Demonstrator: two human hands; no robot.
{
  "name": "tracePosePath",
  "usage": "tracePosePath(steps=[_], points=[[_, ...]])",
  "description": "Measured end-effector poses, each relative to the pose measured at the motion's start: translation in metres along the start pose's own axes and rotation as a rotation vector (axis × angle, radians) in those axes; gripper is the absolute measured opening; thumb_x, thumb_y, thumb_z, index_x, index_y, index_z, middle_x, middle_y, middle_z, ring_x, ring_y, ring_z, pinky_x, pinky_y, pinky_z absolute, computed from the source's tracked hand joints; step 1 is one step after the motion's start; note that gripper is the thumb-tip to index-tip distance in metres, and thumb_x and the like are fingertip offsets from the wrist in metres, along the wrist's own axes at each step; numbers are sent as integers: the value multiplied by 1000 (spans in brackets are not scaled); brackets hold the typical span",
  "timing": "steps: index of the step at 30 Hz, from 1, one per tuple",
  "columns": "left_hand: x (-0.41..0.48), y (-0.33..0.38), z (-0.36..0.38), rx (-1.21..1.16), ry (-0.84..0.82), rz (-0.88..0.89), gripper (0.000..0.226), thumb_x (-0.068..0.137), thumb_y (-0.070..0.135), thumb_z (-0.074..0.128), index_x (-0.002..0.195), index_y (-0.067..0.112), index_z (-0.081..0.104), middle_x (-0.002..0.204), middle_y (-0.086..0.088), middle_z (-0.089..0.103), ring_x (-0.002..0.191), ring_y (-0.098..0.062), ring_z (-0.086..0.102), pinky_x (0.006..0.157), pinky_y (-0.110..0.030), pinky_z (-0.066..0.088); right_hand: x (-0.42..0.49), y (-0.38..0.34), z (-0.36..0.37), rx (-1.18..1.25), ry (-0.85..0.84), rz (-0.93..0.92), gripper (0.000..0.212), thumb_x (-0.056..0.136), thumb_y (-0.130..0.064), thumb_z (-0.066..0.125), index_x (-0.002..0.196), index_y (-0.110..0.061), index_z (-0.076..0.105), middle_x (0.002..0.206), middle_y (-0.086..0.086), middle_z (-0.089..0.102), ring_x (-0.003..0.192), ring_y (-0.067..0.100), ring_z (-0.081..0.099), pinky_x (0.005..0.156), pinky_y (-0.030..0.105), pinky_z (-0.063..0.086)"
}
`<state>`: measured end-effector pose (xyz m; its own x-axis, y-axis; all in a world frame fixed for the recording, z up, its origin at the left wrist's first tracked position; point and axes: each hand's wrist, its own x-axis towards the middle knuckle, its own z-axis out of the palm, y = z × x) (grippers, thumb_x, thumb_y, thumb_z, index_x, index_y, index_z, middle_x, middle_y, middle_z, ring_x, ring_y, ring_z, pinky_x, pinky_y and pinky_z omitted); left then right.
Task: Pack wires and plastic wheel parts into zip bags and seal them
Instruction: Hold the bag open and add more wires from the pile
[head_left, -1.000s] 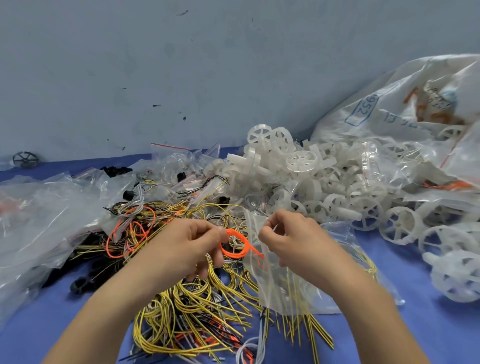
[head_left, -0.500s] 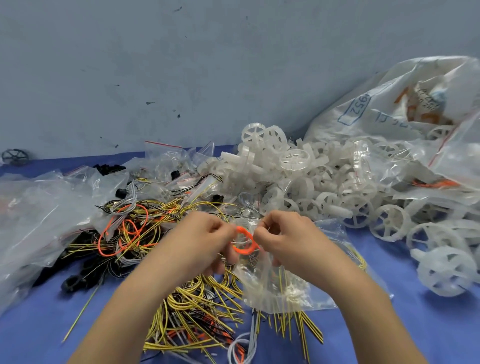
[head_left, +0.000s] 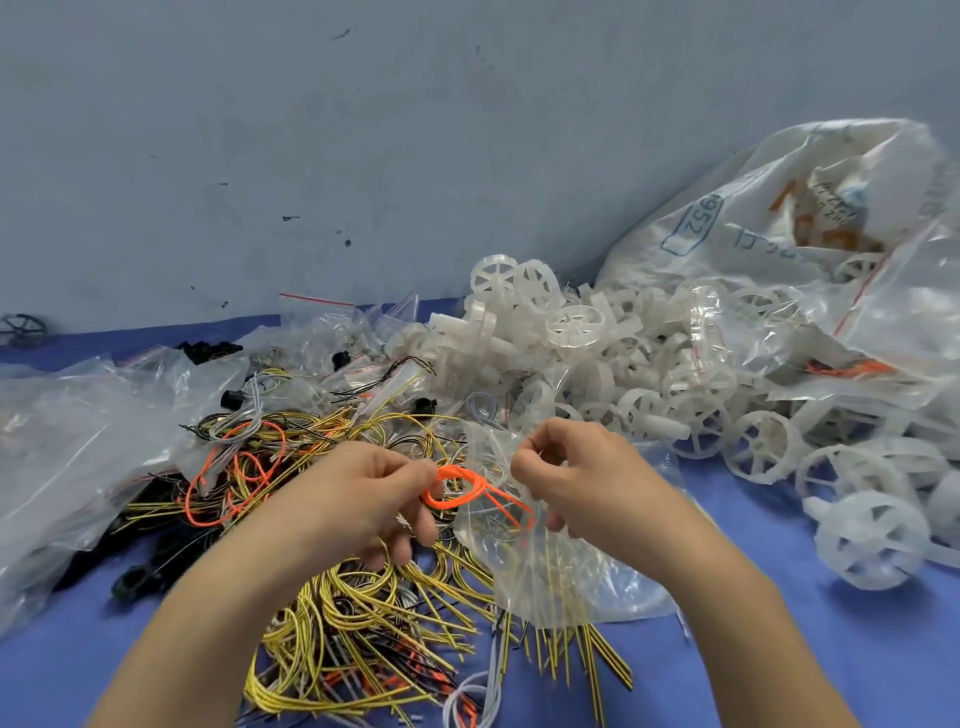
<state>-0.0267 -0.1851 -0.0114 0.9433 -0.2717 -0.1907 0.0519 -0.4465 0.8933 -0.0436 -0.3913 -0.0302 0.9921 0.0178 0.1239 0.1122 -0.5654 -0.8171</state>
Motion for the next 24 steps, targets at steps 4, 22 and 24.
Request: tracePosePath(steps=[4, 22, 24], points=[[13, 4, 13, 36, 36, 46, 30, 101, 23, 49, 92, -1, 65, 63, -7, 69, 44, -16, 57, 37, -22, 42, 0, -1, 1, -20, -39, -18, 15, 89, -32, 55, 77, -23, 60, 61, -13, 63, 50, 5, 62, 50, 24, 47], [59, 14, 65, -361, -426, -41, 29, 95, -10, 37, 120, -19, 48, 100, -28, 55, 84, -29, 59, 70, -33, 55, -1, -5, -4, -76, 2, -88, 16, 87, -38, 55, 76, -27, 60, 58, -8, 62, 56, 3, 56, 54, 23, 45], [62, 13, 74, -438, -420, -106, 24, 96, -4, 37, 111, -13, 53, 86, -25, 57, 70, -25, 61, 56, -29, 53, -2, -6, -2, -112, -8, -99, 18, 87, -40, 55, 75, -27, 60, 64, -8, 63, 60, 2, 56, 53, 19, 43]])
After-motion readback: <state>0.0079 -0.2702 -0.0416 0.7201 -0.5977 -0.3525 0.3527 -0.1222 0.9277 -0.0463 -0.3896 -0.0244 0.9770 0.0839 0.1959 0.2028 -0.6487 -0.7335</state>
